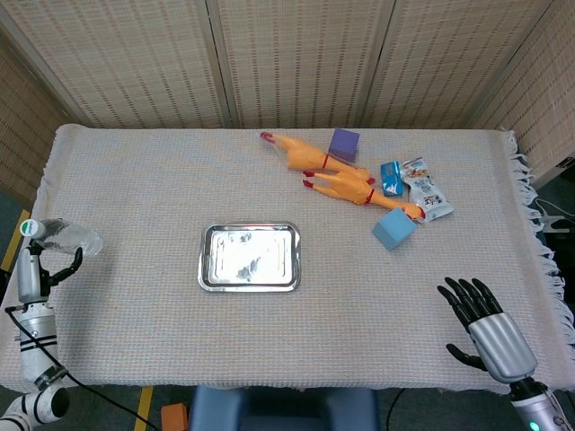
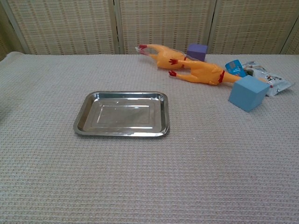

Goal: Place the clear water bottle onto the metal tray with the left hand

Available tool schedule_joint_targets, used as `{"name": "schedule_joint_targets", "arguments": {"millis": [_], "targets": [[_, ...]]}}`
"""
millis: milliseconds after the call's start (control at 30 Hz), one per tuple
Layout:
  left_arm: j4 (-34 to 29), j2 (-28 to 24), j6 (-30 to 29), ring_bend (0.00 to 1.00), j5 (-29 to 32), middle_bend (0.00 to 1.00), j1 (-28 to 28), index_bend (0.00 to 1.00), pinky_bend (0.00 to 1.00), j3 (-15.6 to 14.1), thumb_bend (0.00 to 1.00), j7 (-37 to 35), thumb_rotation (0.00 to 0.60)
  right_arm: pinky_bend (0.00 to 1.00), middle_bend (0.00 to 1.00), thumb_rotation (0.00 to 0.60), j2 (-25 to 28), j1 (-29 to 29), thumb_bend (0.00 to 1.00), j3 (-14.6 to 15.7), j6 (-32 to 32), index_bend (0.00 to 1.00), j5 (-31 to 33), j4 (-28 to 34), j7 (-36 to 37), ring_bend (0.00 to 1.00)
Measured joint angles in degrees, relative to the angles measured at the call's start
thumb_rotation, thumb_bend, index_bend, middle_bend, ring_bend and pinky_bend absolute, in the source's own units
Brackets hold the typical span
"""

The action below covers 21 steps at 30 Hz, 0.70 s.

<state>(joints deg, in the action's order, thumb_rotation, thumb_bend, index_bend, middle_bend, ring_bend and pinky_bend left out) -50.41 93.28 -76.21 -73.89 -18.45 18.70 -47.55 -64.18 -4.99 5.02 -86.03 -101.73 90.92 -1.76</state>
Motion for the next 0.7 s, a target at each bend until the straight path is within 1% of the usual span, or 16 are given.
{"name": "schedule_joint_targets", "arguments": {"millis": [67,167,267,333,400,467,600,700], "targets": [[-1.64,-0.38,-0.51,0.25,-0.96,0.36,0.26,0.35,0.42,-0.70,0.50,-0.74,0.600,0.00,0.00,0.600,-0.07,-0.01,0.09,0.03,0.10,0.00,0.00,0.00,-0.12,0.00],[-7.77,-1.34,-1.80,0.24,-4.19,0.36,0.87,0.35,0.42,-3.15,0.50,-1.96,0.600,0.00,0.00,0.600,-0.10,-0.07,0.09,0.07,0.35,0.00,0.06,0.01,-0.24,0.00],[-15.48,-2.71,-2.52,0.24,-8.22,0.35,1.35,0.34,0.42,-6.59,0.50,-3.13,0.600,0.00,0.00,0.600,-0.07,-0.10,0.09,0.08,0.39,0.00,0.06,-0.03,-0.19,0.00],[-20.61,-3.82,-2.89,0.24,-11.71,0.35,1.55,0.34,0.42,-9.65,0.50,-3.34,0.600,0.00,0.00,0.600,-0.02,-0.12,0.09,0.10,0.42,0.00,0.07,-0.07,-0.11,0.00],[-22.47,-4.09,-3.14,0.24,-13.61,0.35,1.53,0.34,0.41,-11.43,0.50,-2.56,0.600,0.00,0.00,0.600,0.04,-0.11,0.09,0.11,0.36,0.00,0.05,-0.07,0.01,0.00],[-22.20,-3.97,-3.14,0.24,-13.48,0.35,1.39,0.34,0.41,-11.35,0.50,-1.76,0.600,0.00,0.00,0.600,0.11,-0.06,0.09,0.15,0.18,0.00,-0.07,-0.07,0.09,0.00],[-17.26,-3.38,-2.41,0.22,-10.38,0.34,0.39,0.33,0.40,-8.50,0.50,-0.41,0.600,0.00,0.00,0.600,0.16,0.16,0.09,0.26,-0.38,0.00,-0.45,-0.10,0.17,0.00],[-14.54,-3.56,-2.60,0.22,-9.64,0.33,-0.25,0.33,0.40,-7.01,0.50,-0.55,0.600,0.00,0.00,0.600,0.03,0.14,0.09,0.27,-0.17,0.00,-0.39,-0.12,-0.04,0.00]]}}
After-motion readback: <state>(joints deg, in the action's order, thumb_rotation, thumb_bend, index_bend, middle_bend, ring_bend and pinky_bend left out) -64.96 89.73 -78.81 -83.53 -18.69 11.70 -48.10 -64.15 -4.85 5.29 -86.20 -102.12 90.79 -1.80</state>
